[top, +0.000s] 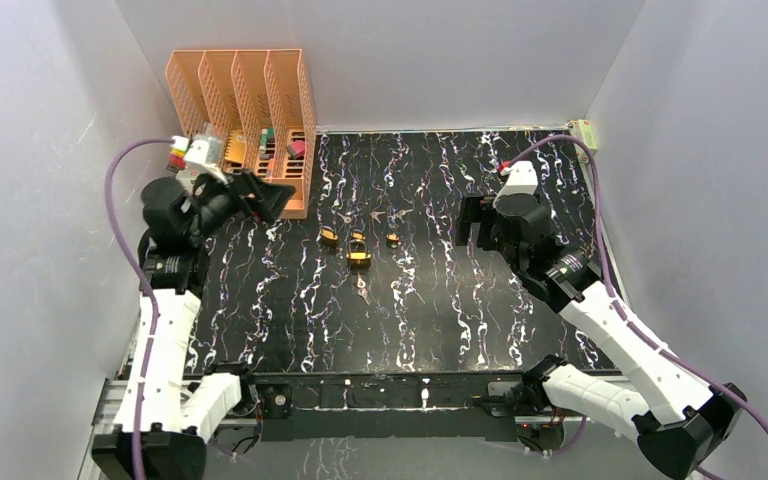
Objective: Lock with the key
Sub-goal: Reset both arms
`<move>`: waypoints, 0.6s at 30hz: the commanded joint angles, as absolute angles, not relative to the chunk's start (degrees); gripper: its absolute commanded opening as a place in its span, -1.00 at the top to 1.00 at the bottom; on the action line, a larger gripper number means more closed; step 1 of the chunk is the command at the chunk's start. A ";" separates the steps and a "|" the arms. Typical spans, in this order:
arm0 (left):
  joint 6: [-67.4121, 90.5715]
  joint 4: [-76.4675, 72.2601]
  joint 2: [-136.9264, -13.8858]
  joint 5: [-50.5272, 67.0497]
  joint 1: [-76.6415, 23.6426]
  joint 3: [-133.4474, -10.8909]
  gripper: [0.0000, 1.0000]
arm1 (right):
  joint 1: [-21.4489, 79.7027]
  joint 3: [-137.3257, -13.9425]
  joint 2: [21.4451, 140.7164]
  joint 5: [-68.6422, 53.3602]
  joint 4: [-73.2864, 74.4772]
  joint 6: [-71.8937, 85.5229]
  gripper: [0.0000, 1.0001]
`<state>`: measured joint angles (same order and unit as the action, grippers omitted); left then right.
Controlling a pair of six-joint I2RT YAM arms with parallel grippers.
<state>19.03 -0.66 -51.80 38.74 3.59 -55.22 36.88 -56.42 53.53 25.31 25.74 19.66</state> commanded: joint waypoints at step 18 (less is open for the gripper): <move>12.01 0.30 -55.30 25.13 -10.98 -59.40 -0.97 | 36.92 -60.45 55.40 27.62 26.80 21.37 -0.97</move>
